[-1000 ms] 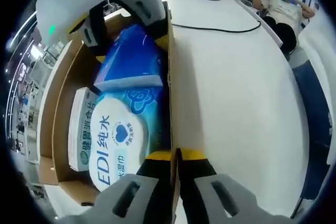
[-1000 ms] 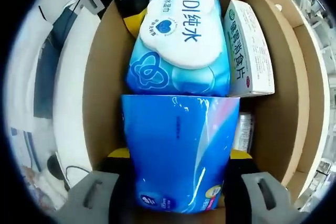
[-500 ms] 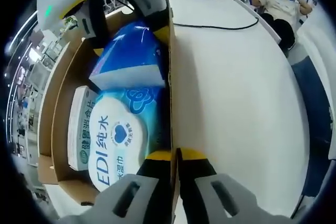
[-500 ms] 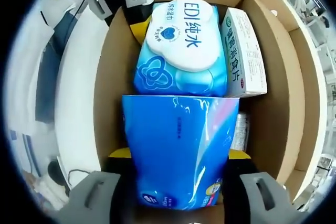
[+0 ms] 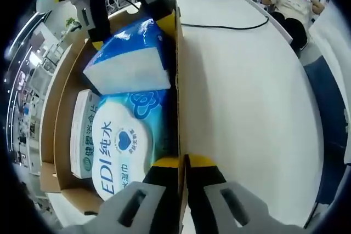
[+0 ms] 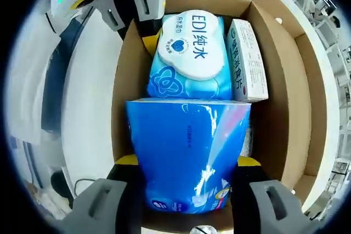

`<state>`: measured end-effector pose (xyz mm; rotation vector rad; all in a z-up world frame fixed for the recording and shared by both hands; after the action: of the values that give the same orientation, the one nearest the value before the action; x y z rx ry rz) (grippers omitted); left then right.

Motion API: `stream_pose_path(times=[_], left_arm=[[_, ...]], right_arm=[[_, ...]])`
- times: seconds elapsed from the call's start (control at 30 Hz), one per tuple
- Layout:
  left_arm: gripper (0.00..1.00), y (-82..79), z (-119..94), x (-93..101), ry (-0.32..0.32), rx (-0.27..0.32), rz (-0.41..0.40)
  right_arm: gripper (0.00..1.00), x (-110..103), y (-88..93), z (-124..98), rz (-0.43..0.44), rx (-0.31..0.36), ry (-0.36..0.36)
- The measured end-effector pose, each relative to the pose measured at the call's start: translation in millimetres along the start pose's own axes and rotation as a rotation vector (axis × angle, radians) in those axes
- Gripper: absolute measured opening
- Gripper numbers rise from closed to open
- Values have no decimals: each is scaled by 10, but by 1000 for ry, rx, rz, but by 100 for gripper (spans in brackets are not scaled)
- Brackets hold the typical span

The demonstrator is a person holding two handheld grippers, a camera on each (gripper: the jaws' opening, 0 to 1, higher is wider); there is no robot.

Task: Operate the shoe box by opening the lid, removing the specified soft item, and placing it in the target area until the item is outside and the box remains undamaged.

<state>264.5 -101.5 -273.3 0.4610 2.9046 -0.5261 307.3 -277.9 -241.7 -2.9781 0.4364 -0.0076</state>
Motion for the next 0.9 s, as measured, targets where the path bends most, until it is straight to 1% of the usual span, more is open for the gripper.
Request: stream_pose_path(times=[0.1, 0.17, 0.23, 0.33, 0.47, 0.6, 0.8, 0.9], left_arm=[[1, 0, 0, -1, 0, 2, 1], [1, -1, 2, -3, 0, 3, -3], [1, -7, 1, 0, 2, 1, -2], [1, -9, 6, 1, 2, -2, -1], [1, -4, 9, -3, 2, 1, -2], [1, -4, 10, -2, 1, 2, -3], [1, -7, 14, -3, 0, 2, -2], [1, -7, 12, -6, -1, 2, -2]], right_arm=[[61, 6, 1, -32, 0, 13, 4], [61, 13, -35, -65, -4, 45, 7], [61, 45, -123, -191, -31, 44, 31], [61, 64, -181, -254, -33, 50, 35], [61, 71, -193, -231, -46, 32, 33], [61, 34, -188, -211, -57, 20, 26], [62, 27, -183, -243, -48, 20, 25], [62, 27, -202, -314, -52, 18, 31]])
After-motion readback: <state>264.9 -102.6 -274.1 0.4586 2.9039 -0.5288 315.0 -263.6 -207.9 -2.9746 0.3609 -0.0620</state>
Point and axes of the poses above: the point that each gripper's makers call its tool centre point, and the gripper's own axes: z roughly forward along the fingers, x roughly to its right, y roughly out of its underside, the point moved 9 cm from there along -z, roughly backward along the fingers, and after that the axes turned 11 degrees about z, right-handed, at the moved point
